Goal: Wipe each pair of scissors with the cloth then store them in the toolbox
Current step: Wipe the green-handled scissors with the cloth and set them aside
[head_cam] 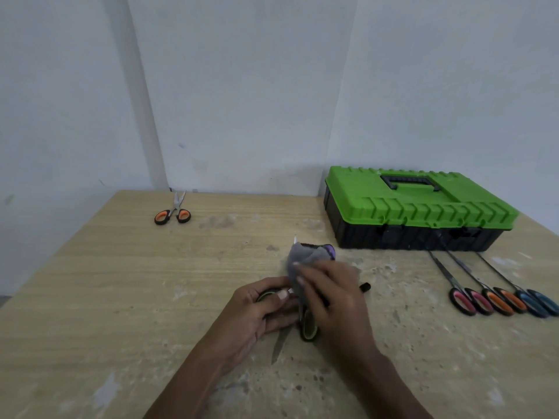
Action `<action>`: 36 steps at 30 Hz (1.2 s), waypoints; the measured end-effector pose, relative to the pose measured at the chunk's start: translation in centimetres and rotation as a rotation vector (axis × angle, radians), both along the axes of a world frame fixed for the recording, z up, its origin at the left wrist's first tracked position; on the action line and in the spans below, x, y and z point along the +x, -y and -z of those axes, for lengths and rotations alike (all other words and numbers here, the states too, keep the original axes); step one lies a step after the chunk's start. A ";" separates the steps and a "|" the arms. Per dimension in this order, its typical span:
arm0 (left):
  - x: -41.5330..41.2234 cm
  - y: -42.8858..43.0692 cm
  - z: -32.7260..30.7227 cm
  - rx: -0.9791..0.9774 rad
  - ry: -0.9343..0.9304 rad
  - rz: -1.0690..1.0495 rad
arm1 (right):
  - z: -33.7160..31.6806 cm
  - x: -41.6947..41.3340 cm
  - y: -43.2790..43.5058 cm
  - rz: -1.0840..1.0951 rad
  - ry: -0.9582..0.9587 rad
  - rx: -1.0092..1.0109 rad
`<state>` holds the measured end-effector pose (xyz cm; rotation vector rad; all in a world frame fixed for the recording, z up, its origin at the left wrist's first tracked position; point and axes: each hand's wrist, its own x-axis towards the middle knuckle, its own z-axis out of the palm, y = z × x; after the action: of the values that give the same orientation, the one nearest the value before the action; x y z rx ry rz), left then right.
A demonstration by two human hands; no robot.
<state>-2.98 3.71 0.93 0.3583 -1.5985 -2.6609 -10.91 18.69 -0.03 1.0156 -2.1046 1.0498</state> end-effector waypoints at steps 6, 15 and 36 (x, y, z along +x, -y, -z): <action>0.3 0.0 0.0 -0.031 0.000 -0.010 | 0.2 -3.6 0.3 0.151 0.156 -0.137; 0.0 0.1 0.0 -0.030 0.052 -0.053 | 0.0 -0.5 -0.7 0.009 0.164 -0.018; 1.0 3.3 -0.2 -0.260 0.215 -0.182 | 2.1 -0.2 2.2 -0.073 -0.002 0.355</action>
<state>-1.96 0.37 1.09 0.7592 -1.8405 -2.3107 -11.13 16.45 -2.17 1.2660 -2.3185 0.7188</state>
